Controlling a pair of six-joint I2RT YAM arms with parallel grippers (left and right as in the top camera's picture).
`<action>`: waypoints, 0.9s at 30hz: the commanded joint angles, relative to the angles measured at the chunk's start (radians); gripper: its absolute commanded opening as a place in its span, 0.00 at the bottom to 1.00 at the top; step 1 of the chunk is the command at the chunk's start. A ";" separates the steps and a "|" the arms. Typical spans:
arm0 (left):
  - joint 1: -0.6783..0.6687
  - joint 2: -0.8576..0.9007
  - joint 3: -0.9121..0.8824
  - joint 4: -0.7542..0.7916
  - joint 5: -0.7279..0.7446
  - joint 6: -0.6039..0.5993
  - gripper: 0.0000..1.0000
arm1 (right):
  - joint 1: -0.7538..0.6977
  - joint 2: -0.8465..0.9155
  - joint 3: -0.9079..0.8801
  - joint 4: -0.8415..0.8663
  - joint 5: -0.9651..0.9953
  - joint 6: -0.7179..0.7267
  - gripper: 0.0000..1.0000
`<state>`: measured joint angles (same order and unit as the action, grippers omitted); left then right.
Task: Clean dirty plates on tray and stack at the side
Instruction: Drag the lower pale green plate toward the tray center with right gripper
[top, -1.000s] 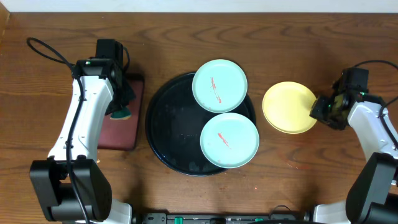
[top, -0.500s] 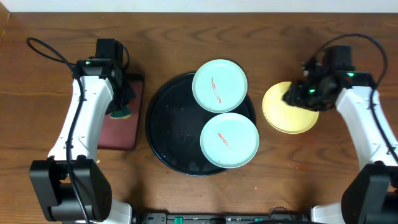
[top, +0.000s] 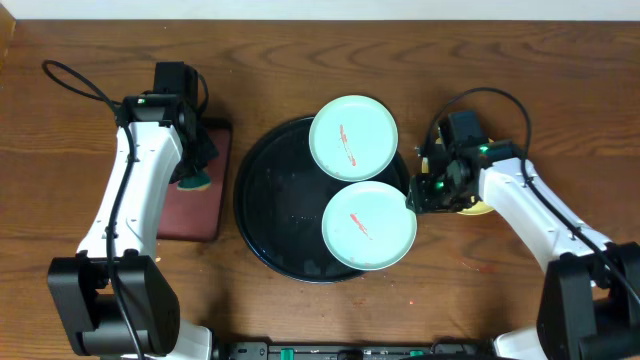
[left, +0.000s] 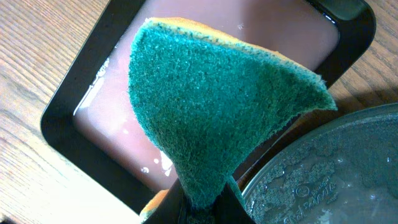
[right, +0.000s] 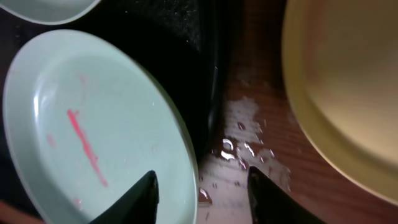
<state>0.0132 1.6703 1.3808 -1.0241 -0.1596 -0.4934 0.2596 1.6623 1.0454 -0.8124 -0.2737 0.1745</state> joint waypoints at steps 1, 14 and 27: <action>0.003 -0.006 0.016 -0.002 -0.006 0.010 0.08 | 0.034 0.045 -0.011 0.032 0.007 0.004 0.39; 0.003 -0.006 0.016 -0.002 -0.006 0.010 0.07 | 0.056 0.086 0.007 0.035 0.007 0.039 0.01; 0.003 -0.006 0.016 -0.002 -0.005 0.010 0.07 | 0.172 -0.051 0.163 0.053 0.023 0.181 0.01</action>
<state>0.0132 1.6703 1.3808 -1.0241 -0.1596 -0.4934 0.3714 1.6302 1.1728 -0.7982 -0.2554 0.2508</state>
